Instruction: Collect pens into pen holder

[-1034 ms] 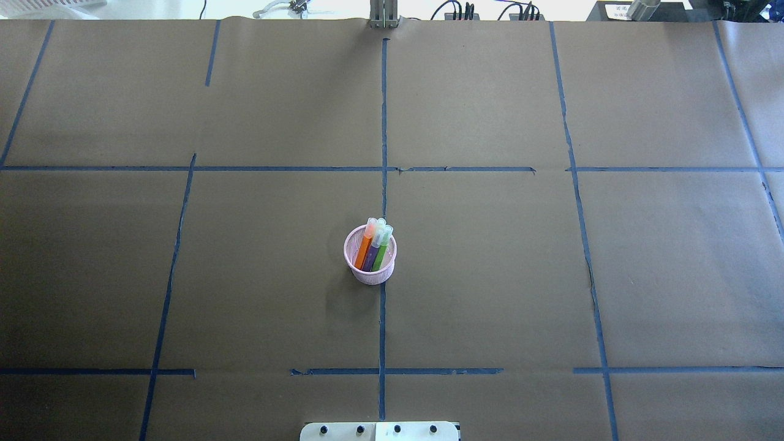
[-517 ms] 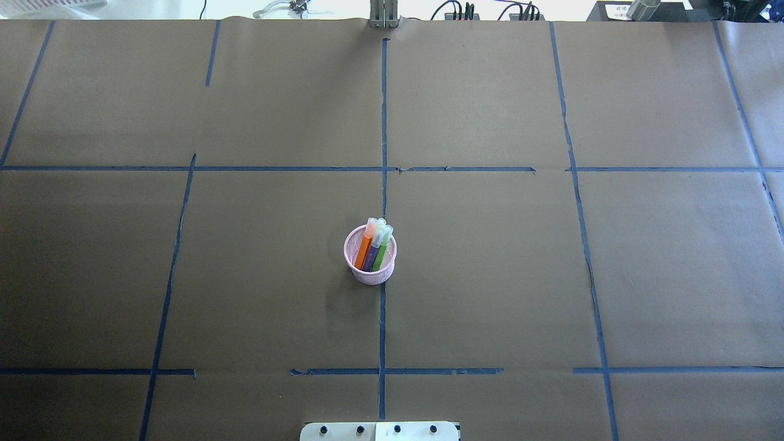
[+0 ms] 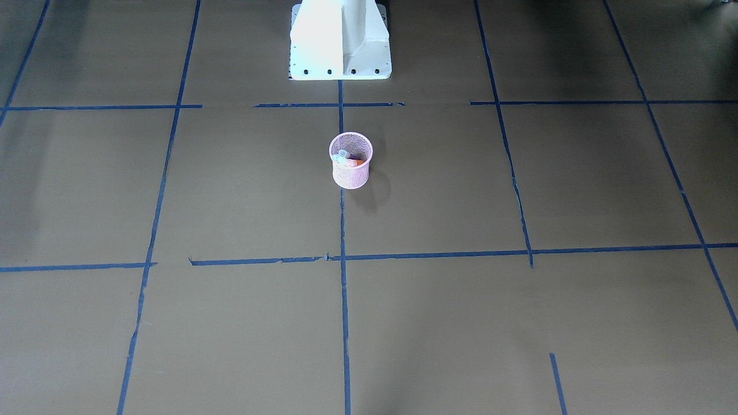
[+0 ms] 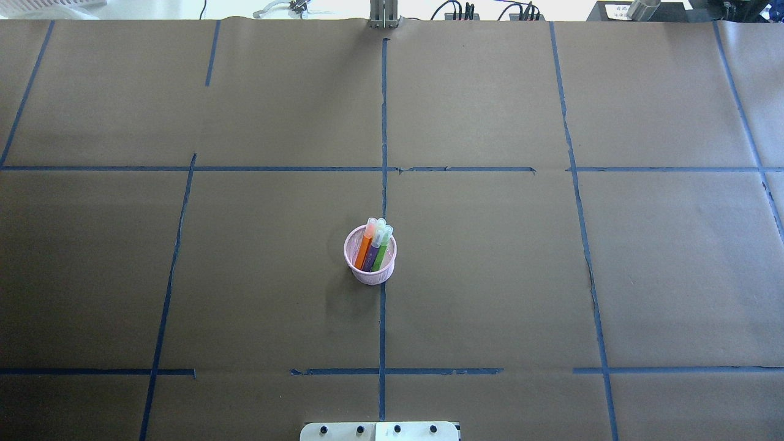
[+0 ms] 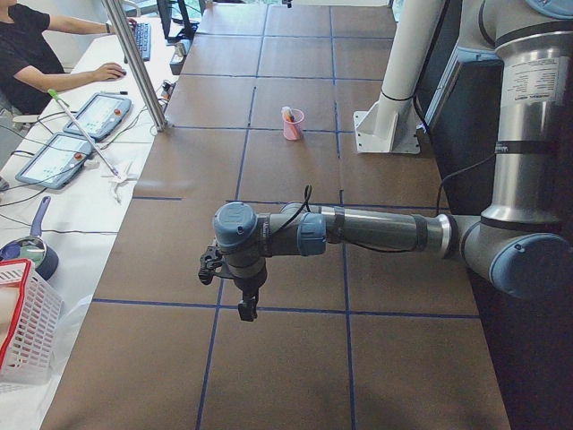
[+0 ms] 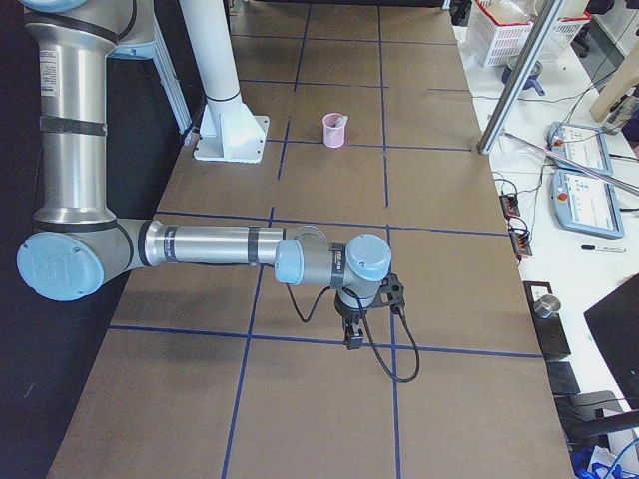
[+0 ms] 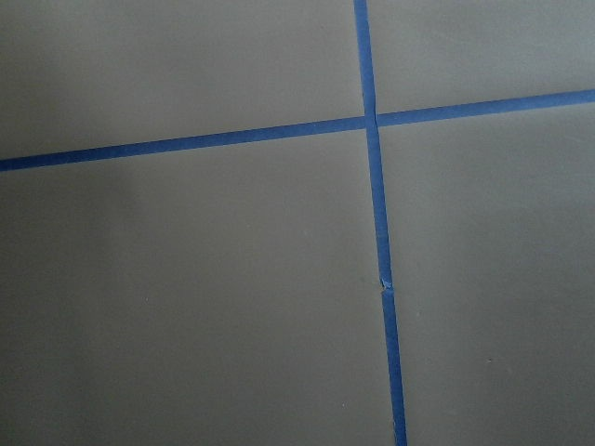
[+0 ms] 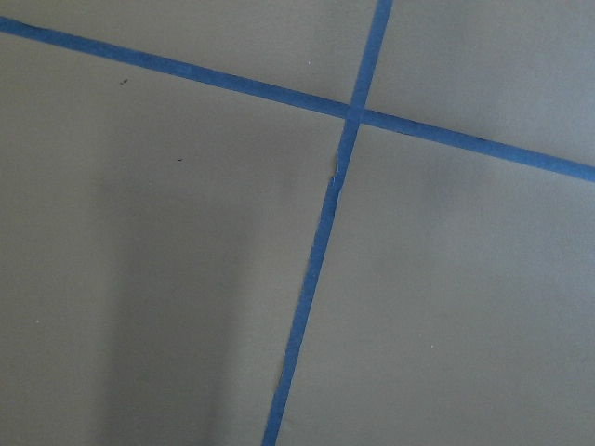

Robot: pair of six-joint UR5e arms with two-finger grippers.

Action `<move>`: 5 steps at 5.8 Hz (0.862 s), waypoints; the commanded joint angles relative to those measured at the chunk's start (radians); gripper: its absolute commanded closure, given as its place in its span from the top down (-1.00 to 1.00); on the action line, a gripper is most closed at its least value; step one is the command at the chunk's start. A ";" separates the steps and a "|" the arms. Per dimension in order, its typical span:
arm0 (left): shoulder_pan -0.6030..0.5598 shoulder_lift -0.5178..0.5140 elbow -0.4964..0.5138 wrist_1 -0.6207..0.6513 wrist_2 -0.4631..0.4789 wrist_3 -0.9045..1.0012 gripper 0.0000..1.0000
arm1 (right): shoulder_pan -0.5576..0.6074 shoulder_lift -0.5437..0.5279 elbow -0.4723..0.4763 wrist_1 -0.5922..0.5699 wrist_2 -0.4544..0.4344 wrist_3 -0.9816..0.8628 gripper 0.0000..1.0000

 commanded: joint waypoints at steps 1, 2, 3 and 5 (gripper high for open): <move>0.001 -0.004 -0.010 -0.008 -0.003 -0.011 1.00 | 0.000 -0.001 -0.005 -0.005 -0.003 0.028 0.99; 0.001 -0.002 -0.008 -0.008 -0.004 -0.009 1.00 | 0.000 0.002 0.005 0.000 0.001 0.028 0.99; 0.001 -0.005 -0.007 -0.002 -0.007 -0.011 1.00 | 0.003 0.026 0.025 -0.006 -0.001 0.028 0.99; 0.002 0.016 -0.011 -0.007 -0.114 -0.012 1.00 | 0.035 0.025 0.051 -0.009 -0.009 0.027 0.99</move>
